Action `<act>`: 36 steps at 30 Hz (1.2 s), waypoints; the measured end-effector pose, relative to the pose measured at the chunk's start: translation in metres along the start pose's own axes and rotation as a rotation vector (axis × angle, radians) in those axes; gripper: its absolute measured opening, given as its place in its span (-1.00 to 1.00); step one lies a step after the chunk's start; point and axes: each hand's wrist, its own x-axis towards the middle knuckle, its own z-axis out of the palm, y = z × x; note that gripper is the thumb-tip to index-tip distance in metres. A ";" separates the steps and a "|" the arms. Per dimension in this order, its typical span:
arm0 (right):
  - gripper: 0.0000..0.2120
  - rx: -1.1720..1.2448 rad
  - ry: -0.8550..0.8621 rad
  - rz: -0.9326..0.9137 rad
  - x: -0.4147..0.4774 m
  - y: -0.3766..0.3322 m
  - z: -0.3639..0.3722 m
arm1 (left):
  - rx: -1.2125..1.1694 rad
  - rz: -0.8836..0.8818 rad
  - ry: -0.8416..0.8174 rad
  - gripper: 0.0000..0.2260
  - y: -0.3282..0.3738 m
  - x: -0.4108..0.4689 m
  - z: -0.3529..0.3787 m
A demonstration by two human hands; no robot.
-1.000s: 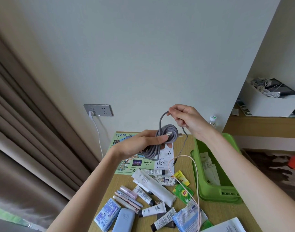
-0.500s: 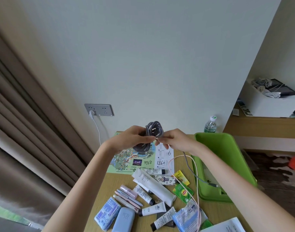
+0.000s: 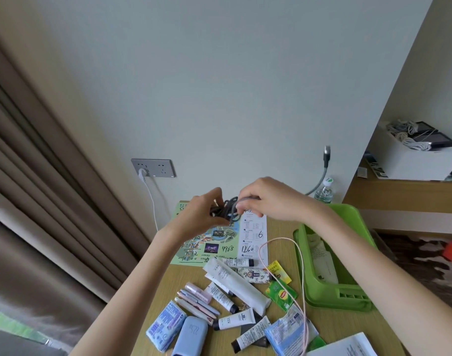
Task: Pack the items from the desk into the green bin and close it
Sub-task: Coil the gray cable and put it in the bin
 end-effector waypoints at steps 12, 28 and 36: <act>-0.70 0.546 0.043 0.106 0.009 0.028 -0.003 | -0.796 0.105 -0.184 -0.73 0.045 -0.008 -0.022; -0.82 0.111 -0.128 0.104 -0.004 0.020 0.001 | -0.209 0.029 0.310 -0.64 0.022 0.008 -0.014; -0.86 0.049 -0.172 -0.007 0.008 0.009 -0.045 | -0.157 0.136 -0.117 -0.68 0.028 0.005 -0.010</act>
